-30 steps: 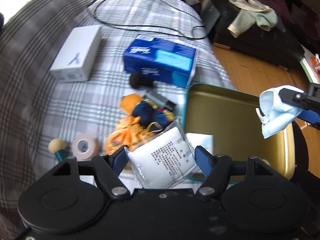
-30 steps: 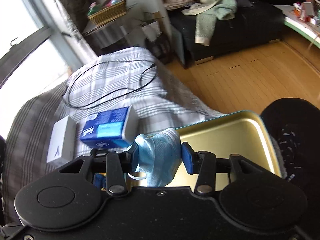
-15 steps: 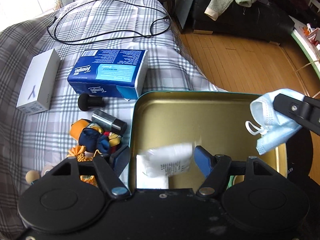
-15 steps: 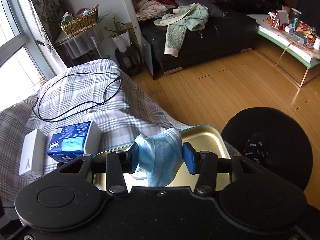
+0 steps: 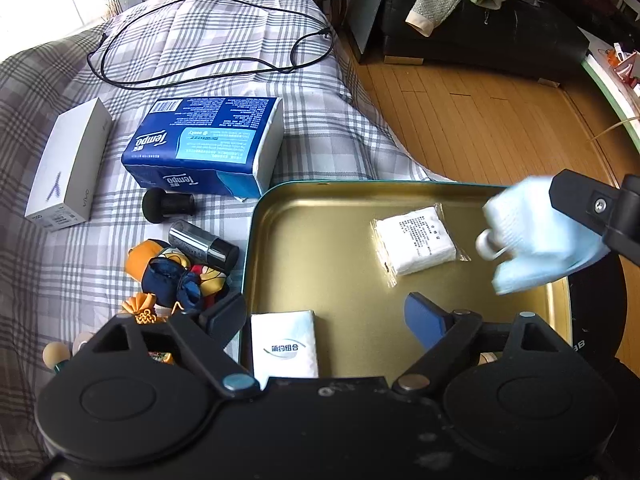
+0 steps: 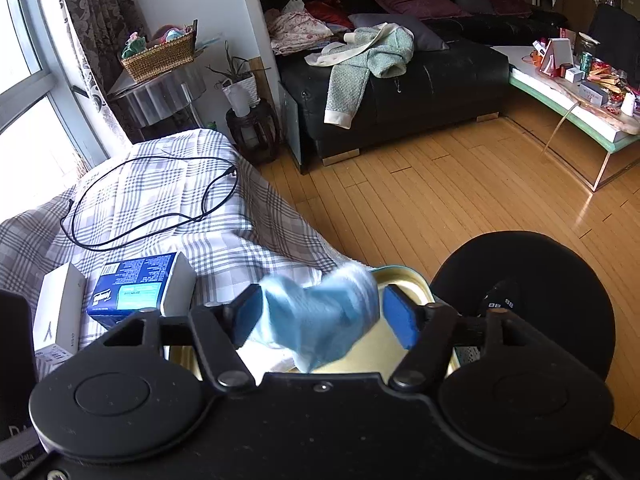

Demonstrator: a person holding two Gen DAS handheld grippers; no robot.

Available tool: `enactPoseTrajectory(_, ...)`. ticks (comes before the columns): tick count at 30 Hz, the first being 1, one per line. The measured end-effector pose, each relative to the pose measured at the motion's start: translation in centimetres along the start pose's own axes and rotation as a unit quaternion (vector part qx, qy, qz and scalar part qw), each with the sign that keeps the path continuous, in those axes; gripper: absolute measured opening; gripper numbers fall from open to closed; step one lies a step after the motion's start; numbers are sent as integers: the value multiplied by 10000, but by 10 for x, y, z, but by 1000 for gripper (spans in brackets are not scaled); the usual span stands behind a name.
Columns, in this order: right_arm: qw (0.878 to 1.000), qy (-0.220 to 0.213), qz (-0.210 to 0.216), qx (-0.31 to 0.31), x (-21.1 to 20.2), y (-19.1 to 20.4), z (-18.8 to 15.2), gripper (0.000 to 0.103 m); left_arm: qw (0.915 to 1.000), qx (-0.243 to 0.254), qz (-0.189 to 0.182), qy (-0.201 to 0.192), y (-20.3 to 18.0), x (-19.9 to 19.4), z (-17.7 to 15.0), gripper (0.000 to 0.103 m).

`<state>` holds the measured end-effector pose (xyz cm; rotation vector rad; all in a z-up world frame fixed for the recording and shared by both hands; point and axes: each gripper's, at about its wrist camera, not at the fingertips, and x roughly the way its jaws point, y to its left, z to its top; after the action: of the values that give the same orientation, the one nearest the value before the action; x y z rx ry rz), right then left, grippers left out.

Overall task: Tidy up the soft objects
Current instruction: 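Lower gauze packet and mask into the tin tray and open both grippers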

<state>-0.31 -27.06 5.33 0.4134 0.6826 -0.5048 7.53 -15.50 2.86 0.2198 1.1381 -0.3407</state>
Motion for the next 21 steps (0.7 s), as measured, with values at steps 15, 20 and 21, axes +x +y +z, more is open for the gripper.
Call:
enactPoseTrajectory(15,9999,-5,134,38,-4,-1,0,67,9997,-171,-162,-100,9,-25,-10,93)
enactPoseTrajectory(20,9999,32,96,8,-2,0,-1,68,9990,-211,-335,-193,13,-46,-24,96)
enactPoseTrajectory(21,9999,40,93,-12,-2,0,-2,68,9989,-208,-369,-217,14,-51,-27,97)
